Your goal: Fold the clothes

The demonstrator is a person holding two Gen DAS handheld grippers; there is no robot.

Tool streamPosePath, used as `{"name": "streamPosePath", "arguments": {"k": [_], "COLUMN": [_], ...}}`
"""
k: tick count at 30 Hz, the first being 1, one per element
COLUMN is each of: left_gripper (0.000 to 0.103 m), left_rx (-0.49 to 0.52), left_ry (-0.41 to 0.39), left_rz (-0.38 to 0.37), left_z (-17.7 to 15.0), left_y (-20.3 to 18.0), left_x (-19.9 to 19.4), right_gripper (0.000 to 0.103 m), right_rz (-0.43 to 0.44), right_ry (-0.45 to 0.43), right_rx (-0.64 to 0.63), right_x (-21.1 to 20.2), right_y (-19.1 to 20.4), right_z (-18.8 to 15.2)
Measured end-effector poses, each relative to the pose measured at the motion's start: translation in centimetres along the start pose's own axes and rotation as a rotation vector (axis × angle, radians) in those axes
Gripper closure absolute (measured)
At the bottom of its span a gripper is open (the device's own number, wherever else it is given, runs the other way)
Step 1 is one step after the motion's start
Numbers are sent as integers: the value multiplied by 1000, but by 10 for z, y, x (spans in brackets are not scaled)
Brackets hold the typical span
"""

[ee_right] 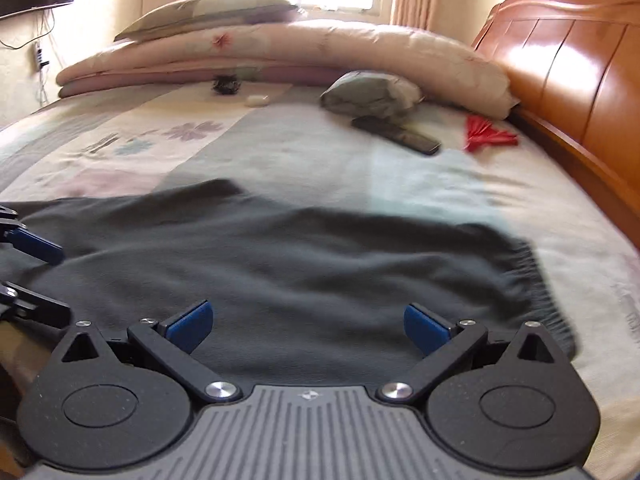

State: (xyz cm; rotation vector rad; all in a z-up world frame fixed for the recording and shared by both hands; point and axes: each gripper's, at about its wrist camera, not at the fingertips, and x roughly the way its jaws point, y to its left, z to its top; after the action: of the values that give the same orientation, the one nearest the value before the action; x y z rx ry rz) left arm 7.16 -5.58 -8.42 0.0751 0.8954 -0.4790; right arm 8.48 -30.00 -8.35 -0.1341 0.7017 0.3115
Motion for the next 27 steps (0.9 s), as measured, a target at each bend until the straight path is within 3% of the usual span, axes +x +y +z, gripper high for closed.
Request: {"name": "streamPosePath", "arguments": {"k": [1,7,11,12,18,22,27], "left_gripper": [16,16,15,11,9,9,9], "left_rx": [3,-66,-121,-116,-117,-160,-181], "left_ry": [-6,-74,-94,-103,-101,-100,-88], "left_rz": [-2,45,57,52,71,44,22], "left_z": [-2,-2,-2,1,21,20,5], "left_y": [1,33,64,68,76,84,113], "left_x": [-4,-22,-4,0,10,-14,-74], "right_gripper": [0,0,0,0,0,0,0], "right_rz": [0,-40,-61,-66,-99,-115,-136], "right_ry": [39,30,29,28,21,40,71], "right_rx": [11,63,73,75,89,94,105], "right_x": [8,8,8,8,8,6,6], "right_y": [4,11,13,14,18,20,24], "right_z": [-3,-10,-11,-12,-13,-10,-6]}}
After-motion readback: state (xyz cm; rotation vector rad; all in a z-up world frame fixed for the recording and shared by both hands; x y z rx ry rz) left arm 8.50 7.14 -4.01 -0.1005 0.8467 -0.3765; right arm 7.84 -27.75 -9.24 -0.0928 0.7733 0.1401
